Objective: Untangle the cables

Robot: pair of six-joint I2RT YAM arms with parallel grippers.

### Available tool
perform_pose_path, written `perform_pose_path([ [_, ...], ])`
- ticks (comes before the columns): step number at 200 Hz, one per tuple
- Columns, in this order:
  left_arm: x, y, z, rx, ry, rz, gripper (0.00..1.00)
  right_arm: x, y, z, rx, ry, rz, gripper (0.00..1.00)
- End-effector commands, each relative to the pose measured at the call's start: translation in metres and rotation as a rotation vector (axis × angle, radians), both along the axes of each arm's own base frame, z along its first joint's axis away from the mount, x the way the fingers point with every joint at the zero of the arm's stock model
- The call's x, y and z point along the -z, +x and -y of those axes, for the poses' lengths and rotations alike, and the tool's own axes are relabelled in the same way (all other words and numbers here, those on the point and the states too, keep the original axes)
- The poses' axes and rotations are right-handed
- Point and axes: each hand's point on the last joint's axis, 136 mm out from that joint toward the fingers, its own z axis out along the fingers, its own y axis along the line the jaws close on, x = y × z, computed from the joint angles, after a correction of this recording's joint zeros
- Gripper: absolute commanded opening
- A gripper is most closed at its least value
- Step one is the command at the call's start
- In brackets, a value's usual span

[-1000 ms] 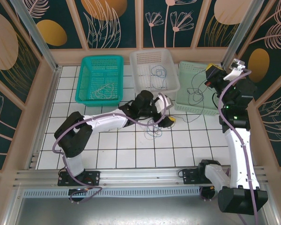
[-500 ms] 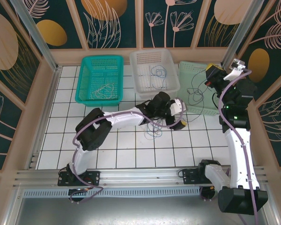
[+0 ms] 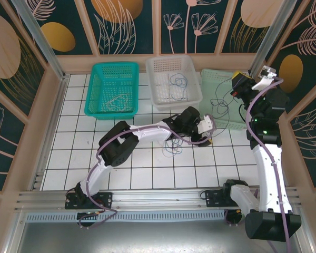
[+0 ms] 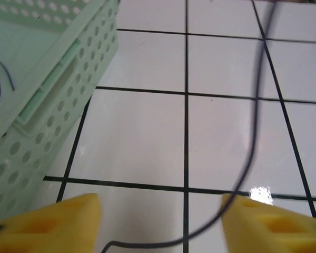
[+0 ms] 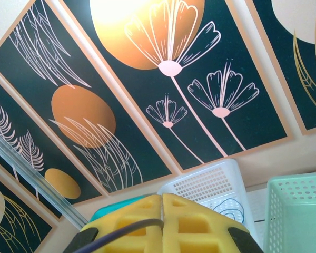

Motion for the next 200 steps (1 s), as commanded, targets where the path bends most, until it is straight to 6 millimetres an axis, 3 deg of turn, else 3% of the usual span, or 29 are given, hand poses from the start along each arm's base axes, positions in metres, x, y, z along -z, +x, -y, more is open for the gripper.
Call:
perform_pose_path([
  [1,-0.008,0.005,0.003,-0.029,-0.003,0.014,0.35,-0.013,-0.005,0.006,0.035,-0.003,0.024,0.0],
  [20,-0.028,0.015,-0.001,-0.103,-0.032,0.054,0.14,-0.001,-0.002,0.012,0.074,-0.016,-0.004,0.0],
  [52,-0.081,0.037,-0.004,-0.222,-0.094,0.127,0.0,0.021,0.006,0.022,0.128,-0.037,-0.05,0.0],
  [95,-0.169,0.057,0.0,-0.306,-0.201,0.216,0.0,0.043,0.016,0.03,0.167,-0.067,-0.096,0.0],
  [125,-0.218,0.069,0.002,-0.362,-0.291,0.265,0.0,0.064,0.023,0.042,0.218,-0.086,-0.13,0.0],
  [165,-0.247,0.097,0.01,-0.449,-0.375,0.316,0.0,0.088,0.045,0.069,0.239,-0.049,-0.151,0.0],
  [200,-0.243,0.12,0.028,-0.392,-0.481,0.217,0.0,0.111,0.068,0.087,0.25,-0.035,-0.188,0.0],
])
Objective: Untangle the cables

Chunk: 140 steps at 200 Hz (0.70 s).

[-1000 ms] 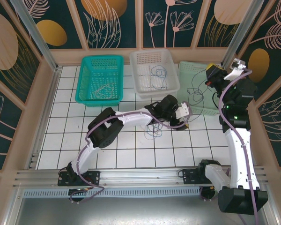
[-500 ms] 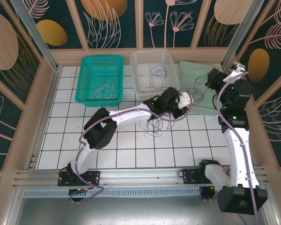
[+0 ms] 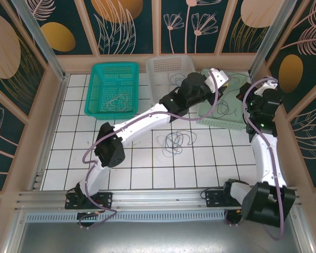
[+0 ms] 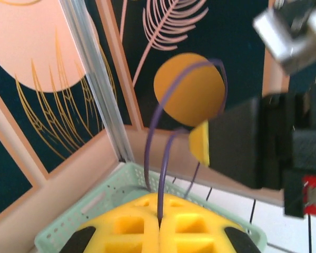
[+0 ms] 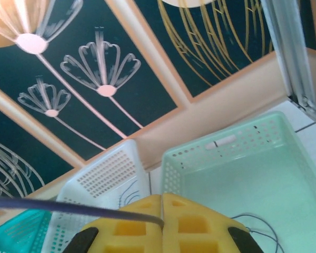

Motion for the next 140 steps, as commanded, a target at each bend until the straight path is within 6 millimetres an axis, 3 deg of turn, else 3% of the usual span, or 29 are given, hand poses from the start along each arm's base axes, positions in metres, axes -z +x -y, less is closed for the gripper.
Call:
perform_pose_path([
  [1,0.025,0.025,0.013,0.047,-0.062,-0.087,0.0,-0.003,0.012,0.004,-0.019,-0.003,0.052,0.0],
  [37,0.031,0.03,0.025,0.166,-0.172,-0.13,0.02,0.019,0.023,0.01,-0.022,-0.014,0.027,0.0],
  [113,0.094,0.047,0.044,0.227,-0.229,-0.235,0.11,0.084,0.045,0.018,-0.038,0.005,-0.104,0.0],
  [140,0.09,0.048,0.045,0.241,-0.282,-0.267,0.12,0.098,0.05,0.022,-0.038,0.017,-0.146,0.0],
])
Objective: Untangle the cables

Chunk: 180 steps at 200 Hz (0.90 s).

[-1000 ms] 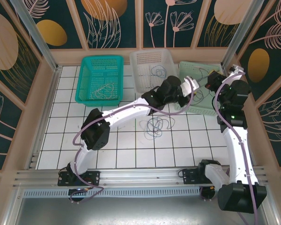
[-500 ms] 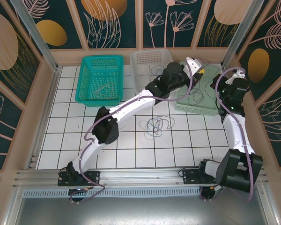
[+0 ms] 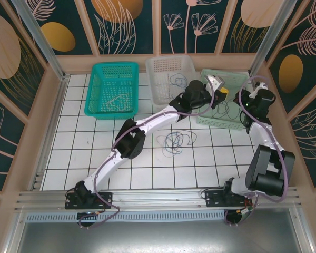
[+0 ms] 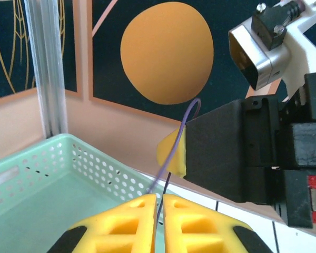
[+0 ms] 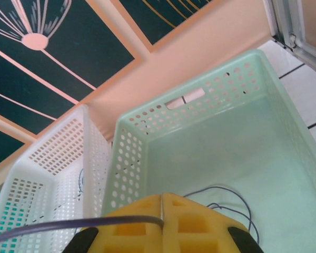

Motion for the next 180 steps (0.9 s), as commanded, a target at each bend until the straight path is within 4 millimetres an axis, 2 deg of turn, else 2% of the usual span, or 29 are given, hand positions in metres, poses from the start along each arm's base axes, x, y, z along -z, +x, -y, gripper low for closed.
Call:
perform_pose_path([
  [1,-0.032,-0.001,-0.001,0.035,-0.13,-0.002,0.12,-0.002,0.006,0.003,-0.018,-0.02,0.023,0.0],
  [26,-0.024,0.004,-0.001,0.011,-0.12,-0.033,0.19,0.016,0.015,0.002,-0.045,0.001,-0.059,0.0],
  [38,-0.014,0.008,-0.002,-0.014,-0.083,-0.053,0.28,0.023,0.017,0.002,-0.049,0.009,-0.088,0.02],
  [43,-0.01,0.011,-0.003,-0.035,-0.066,-0.067,0.34,0.026,0.018,0.002,-0.049,0.013,-0.1,0.08],
  [61,0.002,0.019,-0.009,-0.1,-0.003,-0.101,0.48,0.041,0.021,0.003,-0.055,0.018,-0.177,0.45],
  [66,0.003,0.02,-0.012,-0.115,0.009,-0.105,0.5,0.045,0.023,0.003,-0.061,0.018,-0.202,0.52],
  [73,0.002,0.021,-0.015,-0.134,0.02,-0.105,0.55,0.051,0.025,0.003,-0.067,0.017,-0.234,0.56],
  [83,0.0,0.024,-0.022,-0.167,0.031,-0.109,0.71,0.061,0.028,0.004,-0.068,0.02,-0.283,0.6],
  [98,0.001,0.025,-0.03,-0.202,0.063,-0.113,0.85,0.074,0.03,0.01,-0.04,0.018,-0.347,0.65],
  [107,0.002,0.023,-0.033,-0.209,0.087,-0.114,0.98,0.079,0.031,0.015,-0.02,0.016,-0.378,0.68],
  [124,-0.001,0.021,-0.042,-0.232,0.11,-0.115,0.99,0.085,0.031,0.016,-0.012,0.011,-0.404,0.7],
  [137,-0.005,0.017,-0.049,-0.242,0.118,-0.107,0.99,0.081,0.031,0.011,-0.028,0.01,-0.388,0.71],
  [159,-0.021,0.009,-0.065,-0.259,0.098,-0.079,0.99,0.066,0.026,-0.007,-0.074,-0.023,-0.331,0.73],
  [180,-0.041,-0.002,-0.092,-0.31,0.056,-0.041,0.99,0.047,0.018,-0.031,-0.117,-0.08,-0.268,0.74],
])
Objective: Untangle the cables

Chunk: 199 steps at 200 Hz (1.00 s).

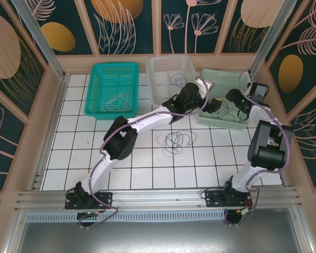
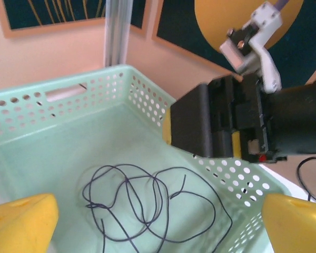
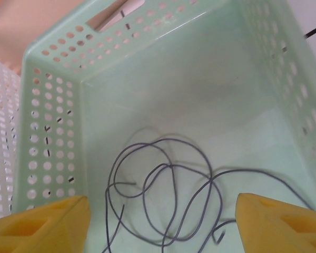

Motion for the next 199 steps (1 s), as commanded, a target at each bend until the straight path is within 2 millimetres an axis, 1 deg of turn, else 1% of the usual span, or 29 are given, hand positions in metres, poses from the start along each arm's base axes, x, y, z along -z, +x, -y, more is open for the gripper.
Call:
perform_pose_path([
  [1,-0.066,-0.004,-0.032,-0.073,-0.098,0.134,0.99,-0.037,-0.009,-0.028,-0.074,-0.069,0.104,0.74],
  [3,-0.07,-0.005,-0.035,-0.079,-0.105,0.142,0.99,-0.038,-0.01,-0.031,-0.079,-0.072,0.108,0.74],
  [9,-0.068,-0.01,-0.045,-0.098,-0.103,0.148,0.99,-0.043,-0.014,-0.039,-0.093,-0.079,0.123,0.74],
  [12,-0.072,-0.011,-0.05,-0.107,-0.11,0.157,0.99,-0.045,-0.016,-0.043,-0.099,-0.082,0.132,0.74],
  [16,-0.069,-0.015,-0.057,-0.117,-0.108,0.159,0.99,-0.048,-0.019,-0.049,-0.111,-0.084,0.144,0.73],
  [18,-0.072,-0.016,-0.06,-0.122,-0.114,0.165,0.99,-0.049,-0.021,-0.051,-0.116,-0.084,0.149,0.73],
  [22,-0.069,-0.019,-0.068,-0.135,-0.111,0.166,0.99,-0.052,-0.024,-0.058,-0.131,-0.083,0.16,0.73],
  [23,-0.071,-0.02,-0.069,-0.138,-0.116,0.169,0.99,-0.053,-0.025,-0.06,-0.135,-0.083,0.164,0.73],
  [26,-0.067,-0.022,-0.074,-0.145,-0.111,0.167,0.99,-0.055,-0.027,-0.065,-0.148,-0.081,0.172,0.72],
  [32,-0.07,-0.026,-0.084,-0.164,-0.122,0.17,0.99,-0.058,-0.033,-0.076,-0.173,-0.074,0.187,0.72],
  [35,-0.065,-0.027,-0.09,-0.171,-0.117,0.164,0.99,-0.059,-0.036,-0.081,-0.187,-0.07,0.191,0.71],
  [44,-0.062,-0.033,-0.104,-0.191,-0.119,0.149,0.99,-0.063,-0.045,-0.098,-0.23,-0.061,0.208,0.7],
  [54,-0.054,-0.037,-0.121,-0.222,-0.113,0.118,0.99,-0.062,-0.056,-0.115,-0.271,-0.047,0.204,0.69],
  [63,-0.043,-0.037,-0.138,-0.271,-0.103,0.079,0.99,-0.055,-0.067,-0.126,-0.295,-0.032,0.177,0.68],
  [80,-0.029,-0.04,-0.168,-0.345,-0.096,0.029,0.99,-0.042,-0.086,-0.138,-0.301,0.001,0.116,0.67],
  [87,-0.017,-0.042,-0.178,-0.371,-0.078,0.014,0.99,-0.036,-0.094,-0.143,-0.302,0.016,0.097,0.67],
  [89,-0.024,-0.045,-0.183,-0.379,-0.09,0.022,0.99,-0.034,-0.097,-0.144,-0.304,0.019,0.092,0.66],
  [91,-0.021,-0.046,-0.187,-0.387,-0.087,0.018,0.99,-0.029,-0.1,-0.146,-0.306,0.023,0.08,0.67],
  [93,-0.02,-0.047,-0.19,-0.394,-0.085,0.016,0.99,-0.031,-0.101,-0.147,-0.306,0.026,0.085,0.67],
  [101,-0.016,-0.05,-0.2,-0.42,-0.084,0.009,0.99,-0.021,-0.112,-0.151,-0.304,0.039,0.057,0.66],
  [103,-0.019,-0.05,-0.202,-0.425,-0.092,0.012,0.99,-0.019,-0.115,-0.152,-0.302,0.043,0.051,0.66],
  [104,-0.013,-0.052,-0.204,-0.429,-0.081,0.004,0.99,-0.018,-0.116,-0.153,-0.301,0.044,0.048,0.67],
  [107,-0.007,-0.054,-0.209,-0.437,-0.074,-0.005,0.99,-0.017,-0.119,-0.155,-0.302,0.049,0.043,0.66],
  [115,-0.003,-0.059,-0.218,-0.45,-0.081,-0.017,0.99,-0.007,-0.13,-0.159,-0.304,0.064,0.016,0.66],
  [131,-0.002,-0.069,-0.231,-0.446,-0.127,-0.026,0.99,0.007,-0.148,-0.165,-0.308,0.089,-0.028,0.66],
  [139,0.002,-0.073,-0.237,-0.448,-0.14,-0.032,0.99,0.014,-0.156,-0.169,-0.313,0.109,-0.046,0.66],
  [153,0.007,-0.075,-0.244,-0.462,-0.14,-0.045,0.99,0.025,-0.166,-0.174,-0.317,0.145,-0.07,0.66],
  [180,0.017,-0.076,-0.242,-0.455,-0.136,-0.086,0.99,0.041,-0.177,-0.183,-0.326,0.189,-0.104,0.65],
  [199,0.017,-0.079,-0.241,-0.448,-0.168,-0.102,0.99,0.048,-0.183,-0.195,-0.355,0.209,-0.122,0.65],
])
